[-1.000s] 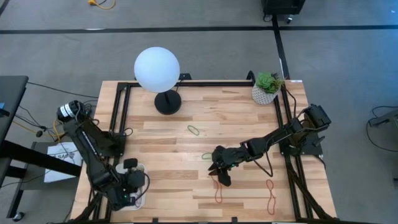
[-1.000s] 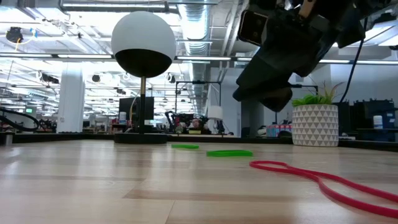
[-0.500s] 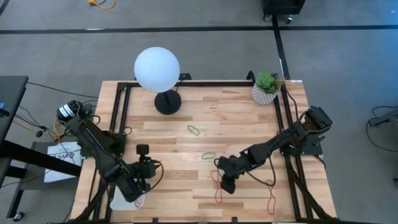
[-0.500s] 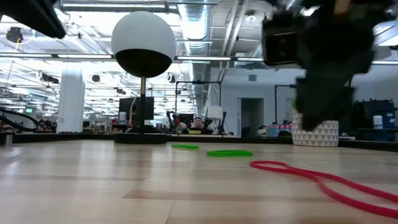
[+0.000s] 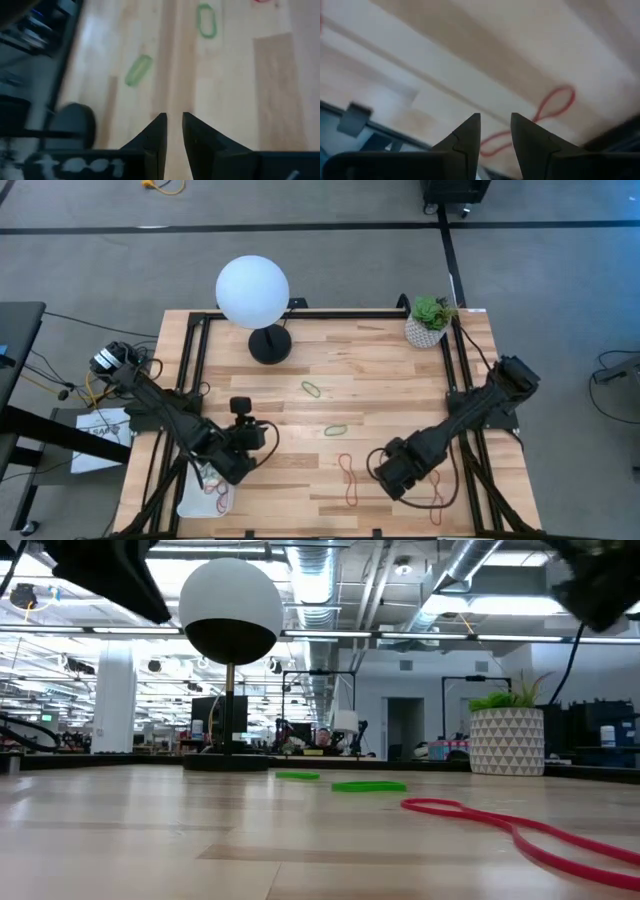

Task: Pick and place items into bin
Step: Put the right red rubber band into the white bin

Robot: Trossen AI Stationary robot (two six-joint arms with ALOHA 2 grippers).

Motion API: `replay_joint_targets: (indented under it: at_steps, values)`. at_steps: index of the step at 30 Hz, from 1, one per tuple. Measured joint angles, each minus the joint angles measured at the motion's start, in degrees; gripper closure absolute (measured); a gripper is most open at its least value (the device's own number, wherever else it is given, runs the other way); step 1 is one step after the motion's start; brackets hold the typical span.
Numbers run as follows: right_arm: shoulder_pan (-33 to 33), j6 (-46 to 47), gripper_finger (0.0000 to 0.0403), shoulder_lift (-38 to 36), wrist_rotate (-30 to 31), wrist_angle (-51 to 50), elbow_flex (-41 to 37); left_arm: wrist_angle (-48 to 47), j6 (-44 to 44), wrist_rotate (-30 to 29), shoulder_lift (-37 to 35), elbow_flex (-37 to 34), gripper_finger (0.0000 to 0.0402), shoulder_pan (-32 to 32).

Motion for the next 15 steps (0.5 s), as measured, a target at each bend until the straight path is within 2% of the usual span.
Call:
replay_joint_targets:
  at_steps: [5, 9, 15]
  values:
    - [3.4, 2.1, 0.0301, 0.0, -1.8, 3.6, -2.1, -0.2, -2.1, 7.1, 0.0, -0.1, 0.0351, 0.3]
    - [6.5, 8.2, 0.0301, 0.0, -4.2, 4.3, -3.6, -0.2, -2.6, 7.1, 0.0, -0.1, 0.0351, -0.1]
    - [11.8, 18.7, 0.0301, 0.0, -4.2, 6.7, -5.6, -0.2, -3.7, 7.1, 0.0, -0.1, 0.0351, -0.1]
